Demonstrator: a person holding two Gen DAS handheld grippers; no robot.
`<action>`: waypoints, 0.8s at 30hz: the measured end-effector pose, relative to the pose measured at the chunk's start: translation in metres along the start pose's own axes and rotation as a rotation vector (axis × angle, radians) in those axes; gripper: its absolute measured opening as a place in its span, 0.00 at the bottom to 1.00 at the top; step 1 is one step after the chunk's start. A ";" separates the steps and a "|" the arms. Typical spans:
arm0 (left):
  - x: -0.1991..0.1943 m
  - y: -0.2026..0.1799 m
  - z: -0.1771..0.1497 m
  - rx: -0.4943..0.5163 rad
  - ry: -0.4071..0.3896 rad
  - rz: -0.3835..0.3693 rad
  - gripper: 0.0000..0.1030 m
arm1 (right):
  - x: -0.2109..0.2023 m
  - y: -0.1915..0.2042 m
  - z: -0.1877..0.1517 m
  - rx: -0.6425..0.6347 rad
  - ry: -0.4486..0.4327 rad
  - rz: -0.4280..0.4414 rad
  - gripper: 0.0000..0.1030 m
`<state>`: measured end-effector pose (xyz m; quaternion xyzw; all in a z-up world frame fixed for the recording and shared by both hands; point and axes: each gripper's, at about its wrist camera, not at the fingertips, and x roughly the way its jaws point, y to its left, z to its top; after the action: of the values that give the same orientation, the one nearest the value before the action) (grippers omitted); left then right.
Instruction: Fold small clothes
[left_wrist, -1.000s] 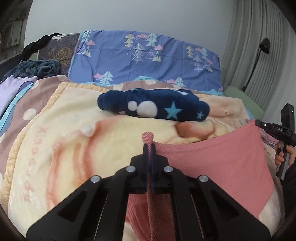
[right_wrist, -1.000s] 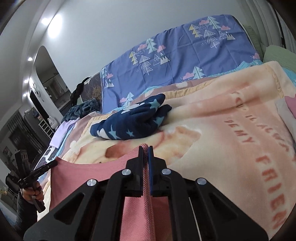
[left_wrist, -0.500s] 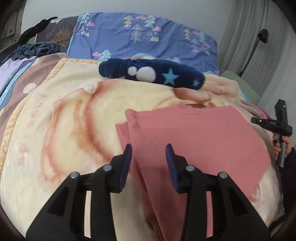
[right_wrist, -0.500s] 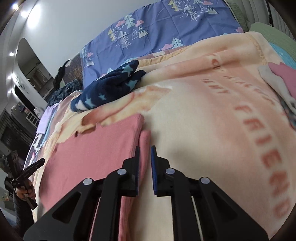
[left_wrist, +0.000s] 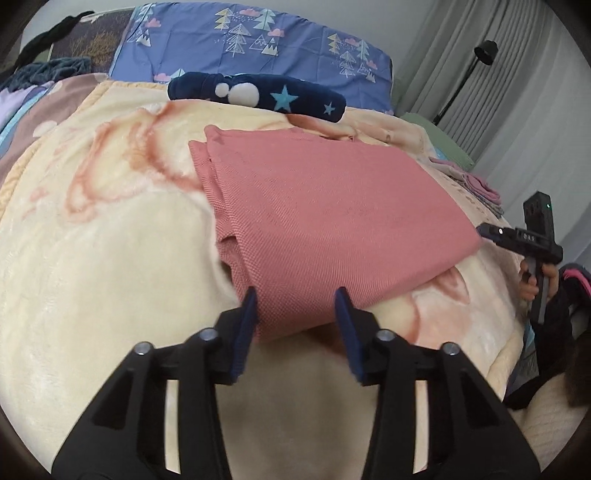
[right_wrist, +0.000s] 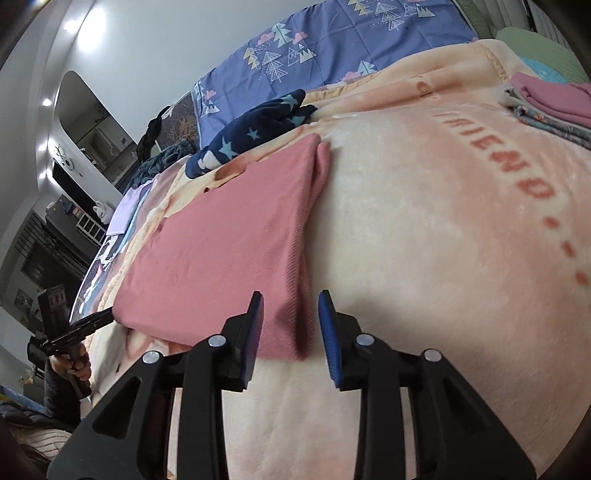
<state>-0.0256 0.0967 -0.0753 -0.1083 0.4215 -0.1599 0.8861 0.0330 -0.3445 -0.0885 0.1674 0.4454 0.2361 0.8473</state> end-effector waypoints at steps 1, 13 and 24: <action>0.005 0.000 0.003 -0.006 0.010 0.015 0.32 | 0.001 0.004 -0.001 -0.012 0.001 -0.003 0.30; 0.010 -0.001 -0.017 0.018 0.104 0.145 0.07 | 0.012 0.000 -0.014 0.007 0.074 -0.048 0.02; -0.026 -0.076 0.018 0.196 -0.070 0.161 0.24 | -0.008 -0.021 0.012 0.044 -0.017 -0.029 0.12</action>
<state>-0.0418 0.0373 -0.0206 0.0078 0.3801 -0.1248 0.9165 0.0442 -0.3672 -0.0865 0.1813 0.4457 0.2125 0.8505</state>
